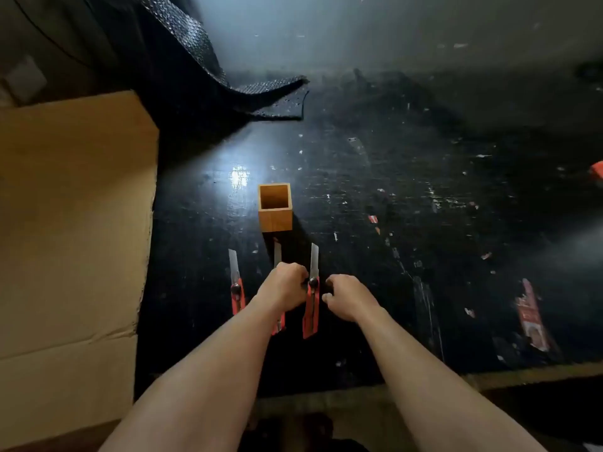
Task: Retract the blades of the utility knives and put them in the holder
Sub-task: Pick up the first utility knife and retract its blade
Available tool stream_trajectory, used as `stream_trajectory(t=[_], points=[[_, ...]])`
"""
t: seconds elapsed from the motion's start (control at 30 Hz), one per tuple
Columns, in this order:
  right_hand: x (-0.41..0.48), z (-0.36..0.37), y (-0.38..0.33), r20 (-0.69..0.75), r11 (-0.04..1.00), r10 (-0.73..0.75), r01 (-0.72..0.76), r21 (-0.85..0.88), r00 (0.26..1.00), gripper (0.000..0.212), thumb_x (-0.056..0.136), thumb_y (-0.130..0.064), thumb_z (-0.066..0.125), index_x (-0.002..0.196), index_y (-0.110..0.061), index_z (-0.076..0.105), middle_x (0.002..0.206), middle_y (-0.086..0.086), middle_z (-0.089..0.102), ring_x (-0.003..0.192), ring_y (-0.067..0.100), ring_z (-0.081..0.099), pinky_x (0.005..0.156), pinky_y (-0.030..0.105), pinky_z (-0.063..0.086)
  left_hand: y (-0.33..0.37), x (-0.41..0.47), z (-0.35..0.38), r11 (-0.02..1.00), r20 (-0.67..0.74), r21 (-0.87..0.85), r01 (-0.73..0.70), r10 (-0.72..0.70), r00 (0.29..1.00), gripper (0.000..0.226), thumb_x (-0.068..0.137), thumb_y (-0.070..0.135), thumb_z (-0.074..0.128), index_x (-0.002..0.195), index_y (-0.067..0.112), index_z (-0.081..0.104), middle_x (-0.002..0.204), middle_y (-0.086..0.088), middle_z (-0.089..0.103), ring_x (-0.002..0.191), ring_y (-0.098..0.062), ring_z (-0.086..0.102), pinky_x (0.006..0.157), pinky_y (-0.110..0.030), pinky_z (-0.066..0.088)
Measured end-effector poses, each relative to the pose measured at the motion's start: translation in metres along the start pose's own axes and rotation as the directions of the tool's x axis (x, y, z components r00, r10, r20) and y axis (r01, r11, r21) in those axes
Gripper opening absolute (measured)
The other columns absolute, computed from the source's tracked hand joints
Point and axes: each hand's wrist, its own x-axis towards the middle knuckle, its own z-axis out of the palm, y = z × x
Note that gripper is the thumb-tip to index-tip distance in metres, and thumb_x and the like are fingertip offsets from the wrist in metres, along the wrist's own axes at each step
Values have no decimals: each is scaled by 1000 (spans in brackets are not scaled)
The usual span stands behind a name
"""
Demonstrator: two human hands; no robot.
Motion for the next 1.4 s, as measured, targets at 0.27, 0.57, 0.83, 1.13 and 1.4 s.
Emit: stream_trajectory(t=[0.27, 0.57, 0.83, 1.13, 1.4], points=[[-3, 34, 10, -118, 991, -31, 46, 129, 993, 19, 91, -19, 61, 107, -16, 71, 107, 5, 64, 97, 24, 64, 79, 34, 53, 3, 3, 39, 948, -48, -228, 224, -241, 969, 21, 89, 11, 72, 110, 11, 75, 99, -6, 77, 95, -19, 73, 87, -35, 61], [0, 18, 18, -164, 791, 109, 14, 611, 980, 19, 85, -11, 73, 100, -23, 69, 92, -5, 74, 86, 6, 70, 78, 31, 61, 11, 6, 45, 728, -83, -636, 258, -396, 915, 36, 84, 3, 78, 118, 11, 71, 106, -4, 77, 97, -16, 74, 86, -38, 64], [-1, -49, -17, -269, 631, -10, 215, 746, 963, 19, 88, -3, 70, 105, -13, 68, 98, 5, 75, 89, 17, 74, 78, 37, 63, 25, 12, -34, 651, -187, -759, 16, -242, 952, 26, 85, 8, 77, 106, 23, 77, 101, -2, 80, 96, -19, 77, 87, -46, 63], [-15, -131, -96, -376, 473, -238, 445, 761, 895, 23, 89, 2, 68, 112, 0, 64, 103, 16, 75, 93, 26, 75, 77, 37, 63, 42, -14, -155, 492, -260, -854, -167, -127, 957, 29, 91, -9, 65, 115, 7, 69, 109, -21, 76, 85, -30, 78, 74, -43, 65], [-30, -185, -161, -595, 599, -357, 665, 446, 720, 47, 93, -6, 68, 133, -23, 52, 110, 0, 69, 91, 18, 72, 77, 31, 62, 55, -45, -225, 513, -456, -772, -375, -37, 889, 33, 90, -9, 67, 120, 5, 69, 94, -10, 78, 76, -18, 79, 64, -31, 64]])
